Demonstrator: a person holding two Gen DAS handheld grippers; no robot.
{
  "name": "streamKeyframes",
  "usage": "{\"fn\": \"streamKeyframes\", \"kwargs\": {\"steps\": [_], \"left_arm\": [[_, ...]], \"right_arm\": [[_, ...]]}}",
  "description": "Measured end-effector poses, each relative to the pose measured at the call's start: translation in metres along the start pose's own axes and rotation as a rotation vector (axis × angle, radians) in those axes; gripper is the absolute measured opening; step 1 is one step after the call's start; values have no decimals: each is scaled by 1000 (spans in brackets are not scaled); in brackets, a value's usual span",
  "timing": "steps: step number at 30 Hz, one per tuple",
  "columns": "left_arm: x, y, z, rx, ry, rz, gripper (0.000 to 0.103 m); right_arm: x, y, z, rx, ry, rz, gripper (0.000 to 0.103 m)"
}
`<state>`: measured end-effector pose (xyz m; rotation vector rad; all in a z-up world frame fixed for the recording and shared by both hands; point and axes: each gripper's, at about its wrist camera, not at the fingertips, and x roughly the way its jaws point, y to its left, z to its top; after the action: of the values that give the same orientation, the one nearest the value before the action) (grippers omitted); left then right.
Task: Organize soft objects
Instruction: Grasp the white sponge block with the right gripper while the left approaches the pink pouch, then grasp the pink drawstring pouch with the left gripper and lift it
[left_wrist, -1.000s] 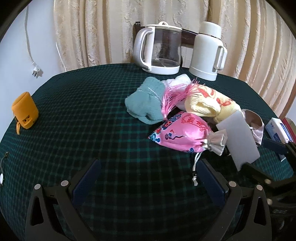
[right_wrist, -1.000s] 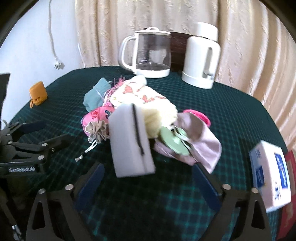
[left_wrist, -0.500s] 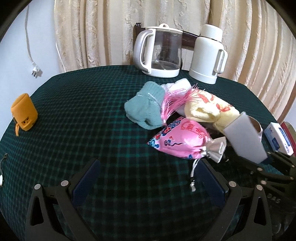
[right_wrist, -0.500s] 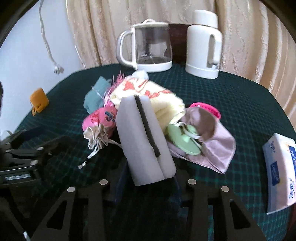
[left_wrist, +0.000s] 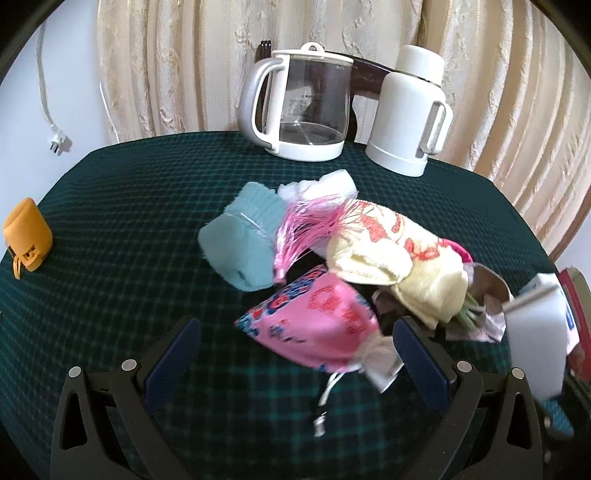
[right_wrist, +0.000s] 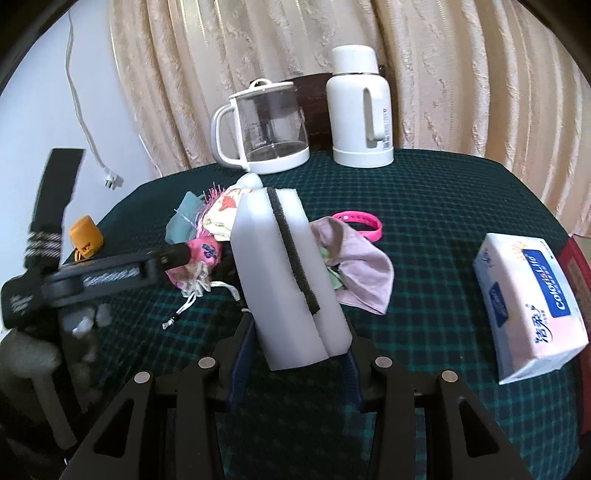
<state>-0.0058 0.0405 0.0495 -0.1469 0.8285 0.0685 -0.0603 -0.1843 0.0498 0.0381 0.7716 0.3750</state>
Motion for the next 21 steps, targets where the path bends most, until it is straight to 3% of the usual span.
{"fn": "streamKeyframes", "kwargs": {"steps": [3, 10, 15, 17, 18, 21], "left_arm": [[4, -6, 3, -13, 7, 3, 103], [33, -9, 5, -37, 49, 126, 103], [37, -4, 1, -74, 59, 104, 103], [38, -4, -1, -73, 63, 92, 97], [38, -4, -2, -77, 65, 76, 90], [37, 0, -6, -116, 76, -11, 79]], "right_arm": [[-3, -5, -2, 13, -7, 9, 45], [-8, -15, -7, 29, -23, 22, 45], [-12, -25, -9, 49, -30, 27, 45], [-14, -29, -10, 58, -37, 29, 45], [-15, -31, -10, 62, -40, 31, 45], [-18, -35, -11, 74, -51, 32, 45]]}}
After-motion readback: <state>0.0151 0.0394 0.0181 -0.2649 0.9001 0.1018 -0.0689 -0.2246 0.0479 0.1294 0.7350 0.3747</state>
